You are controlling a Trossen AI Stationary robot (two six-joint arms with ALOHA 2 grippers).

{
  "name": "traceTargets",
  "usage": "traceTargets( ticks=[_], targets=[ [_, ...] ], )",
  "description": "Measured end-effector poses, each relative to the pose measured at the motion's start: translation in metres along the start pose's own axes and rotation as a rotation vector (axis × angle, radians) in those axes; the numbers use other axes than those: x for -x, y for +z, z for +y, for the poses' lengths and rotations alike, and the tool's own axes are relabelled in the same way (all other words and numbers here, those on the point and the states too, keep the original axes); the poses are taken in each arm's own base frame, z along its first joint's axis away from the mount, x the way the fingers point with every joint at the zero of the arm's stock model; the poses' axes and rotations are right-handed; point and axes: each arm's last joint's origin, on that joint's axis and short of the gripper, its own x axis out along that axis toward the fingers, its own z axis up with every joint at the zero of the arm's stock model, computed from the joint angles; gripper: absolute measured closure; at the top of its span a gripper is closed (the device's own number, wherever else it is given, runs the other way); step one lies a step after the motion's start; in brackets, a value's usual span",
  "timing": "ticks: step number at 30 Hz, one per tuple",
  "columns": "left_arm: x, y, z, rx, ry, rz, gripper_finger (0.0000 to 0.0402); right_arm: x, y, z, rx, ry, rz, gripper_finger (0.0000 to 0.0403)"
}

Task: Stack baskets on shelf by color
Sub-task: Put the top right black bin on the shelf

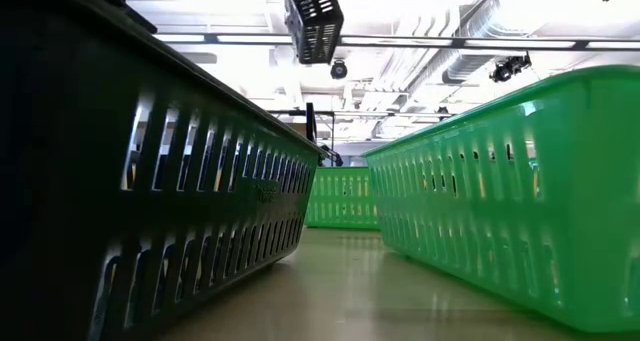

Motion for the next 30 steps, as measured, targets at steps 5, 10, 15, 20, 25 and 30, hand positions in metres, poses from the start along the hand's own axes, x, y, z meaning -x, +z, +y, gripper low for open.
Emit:
traceTargets(
  ticks=[5, 10, 15, 20, 25, 30],
  targets=[
    [0.0, 0.0, -0.001, 0.018, -0.02, 0.016, 0.0323, -0.008, -0.013, 0.025, 0.043, 0.043, 0.087, 0.0403],
    [-0.001, -0.002, -0.002, 0.013, -0.072, 0.071, 0.0317, -0.027, -0.027, 0.054, 0.088, 0.104, 0.174, 0.0403],
    [-0.004, -0.005, -0.005, -0.037, -0.134, 0.144, 0.0285, -0.043, -0.04, 0.081, 0.134, 0.182, 0.241, 0.0403],
    [-0.008, -0.008, -0.006, -0.079, -0.17, 0.203, 0.0244, -0.057, -0.049, 0.098, 0.158, 0.226, 0.275, 0.0403],
    [-0.012, -0.011, -0.008, 0.0, -0.194, 0.276, 0.0221, -0.061, -0.051, 0.109, 0.151, 0.26, 0.261, 0.0403],
    [-0.015, -0.009, -0.011, 0.11, -0.207, 0.269, 0.0228, -0.059, -0.047, 0.116, 0.156, 0.288, 0.202, 0.0403]
  ],
)
